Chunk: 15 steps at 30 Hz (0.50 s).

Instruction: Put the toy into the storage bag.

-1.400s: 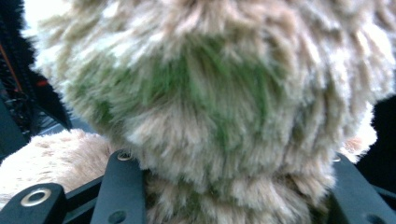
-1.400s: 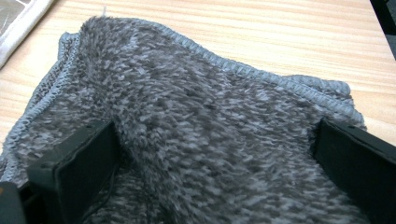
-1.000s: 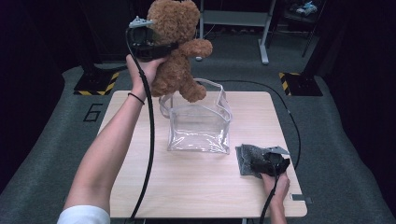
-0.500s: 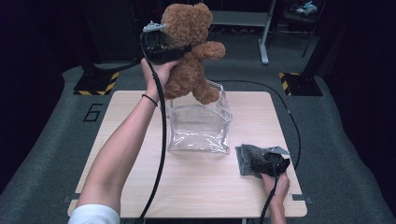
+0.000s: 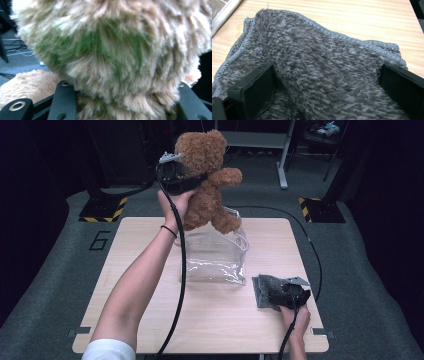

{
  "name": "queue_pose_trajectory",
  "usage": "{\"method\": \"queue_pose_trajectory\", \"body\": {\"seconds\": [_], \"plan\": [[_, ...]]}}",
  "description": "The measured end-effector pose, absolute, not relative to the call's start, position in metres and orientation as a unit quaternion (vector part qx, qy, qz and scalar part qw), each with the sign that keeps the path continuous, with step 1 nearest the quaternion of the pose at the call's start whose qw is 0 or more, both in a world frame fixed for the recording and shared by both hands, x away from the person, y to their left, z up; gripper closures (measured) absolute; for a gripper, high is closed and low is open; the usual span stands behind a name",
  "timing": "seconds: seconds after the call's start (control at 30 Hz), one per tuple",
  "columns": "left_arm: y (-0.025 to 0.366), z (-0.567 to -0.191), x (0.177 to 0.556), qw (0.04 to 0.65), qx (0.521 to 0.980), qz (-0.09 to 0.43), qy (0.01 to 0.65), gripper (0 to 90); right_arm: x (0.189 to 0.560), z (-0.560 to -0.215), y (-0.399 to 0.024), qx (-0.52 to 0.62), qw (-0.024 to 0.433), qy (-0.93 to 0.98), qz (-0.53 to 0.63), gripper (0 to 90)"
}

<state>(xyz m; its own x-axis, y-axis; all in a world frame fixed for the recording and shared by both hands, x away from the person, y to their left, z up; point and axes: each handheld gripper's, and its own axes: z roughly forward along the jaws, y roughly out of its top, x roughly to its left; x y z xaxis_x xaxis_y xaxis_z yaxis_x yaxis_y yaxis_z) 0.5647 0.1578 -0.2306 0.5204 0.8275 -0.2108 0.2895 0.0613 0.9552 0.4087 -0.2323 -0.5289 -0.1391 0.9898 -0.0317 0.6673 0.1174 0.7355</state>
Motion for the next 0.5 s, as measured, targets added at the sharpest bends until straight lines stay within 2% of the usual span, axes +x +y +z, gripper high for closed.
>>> {"method": "queue_pose_trajectory", "body": {"seconds": [0.27,0.5], "plan": [[0.166,-0.242,0.566,0.574,0.645,0.239,0.444,49.1,0.409,-0.529,-0.232,0.596,0.274,0.694,0.296,0.2],[0.156,-0.255,0.568,0.571,0.65,0.234,0.443,48.5,0.409,-0.529,-0.232,0.597,0.275,0.694,0.296,0.2]]}}
